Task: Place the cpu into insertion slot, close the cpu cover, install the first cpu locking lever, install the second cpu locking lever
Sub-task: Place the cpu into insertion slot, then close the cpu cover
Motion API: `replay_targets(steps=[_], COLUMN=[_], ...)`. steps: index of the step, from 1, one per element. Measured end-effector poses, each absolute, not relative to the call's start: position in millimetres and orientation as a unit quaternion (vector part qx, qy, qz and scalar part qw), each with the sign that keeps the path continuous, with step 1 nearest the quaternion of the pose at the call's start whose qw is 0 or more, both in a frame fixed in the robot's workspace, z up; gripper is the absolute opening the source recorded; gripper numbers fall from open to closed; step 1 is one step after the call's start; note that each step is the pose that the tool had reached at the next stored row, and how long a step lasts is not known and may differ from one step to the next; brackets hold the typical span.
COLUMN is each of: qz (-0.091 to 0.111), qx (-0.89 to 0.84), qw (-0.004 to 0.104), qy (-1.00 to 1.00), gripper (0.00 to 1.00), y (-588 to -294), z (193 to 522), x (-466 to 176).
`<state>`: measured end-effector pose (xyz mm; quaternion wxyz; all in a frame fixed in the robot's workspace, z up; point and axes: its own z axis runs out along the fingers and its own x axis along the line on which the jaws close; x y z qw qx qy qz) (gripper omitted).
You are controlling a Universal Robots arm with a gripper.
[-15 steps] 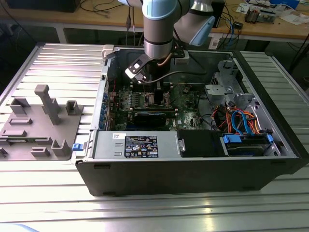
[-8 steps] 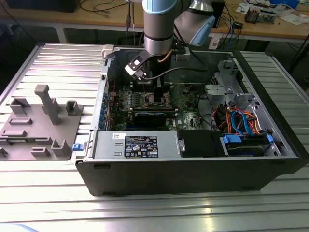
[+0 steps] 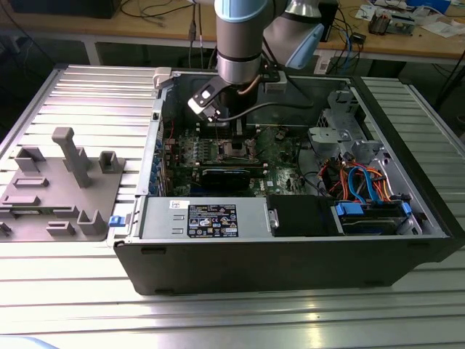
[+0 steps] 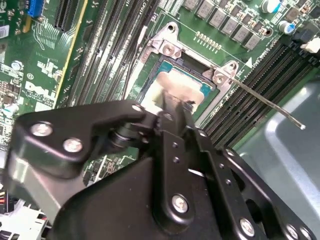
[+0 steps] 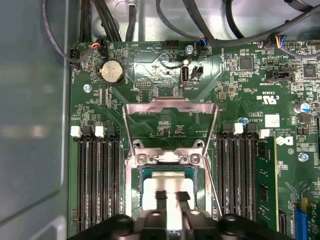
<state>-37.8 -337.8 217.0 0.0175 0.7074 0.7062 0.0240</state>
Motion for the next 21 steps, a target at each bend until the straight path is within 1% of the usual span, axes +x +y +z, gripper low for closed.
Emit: replay_targets(steps=[2, 4, 21], qz=[0.019, 0.015, 0.015], qx=[0.708, 0.708, 0.696], qw=[0.012, 0.008, 0.008], qy=[0.706, 0.706, 0.718], gripper=[0.11, 0.11, 0.11], y=[-337.7, -337.9, -337.8], z=[218.6, 219.2, 219.2], x=[-35.7, -34.8, -34.2])
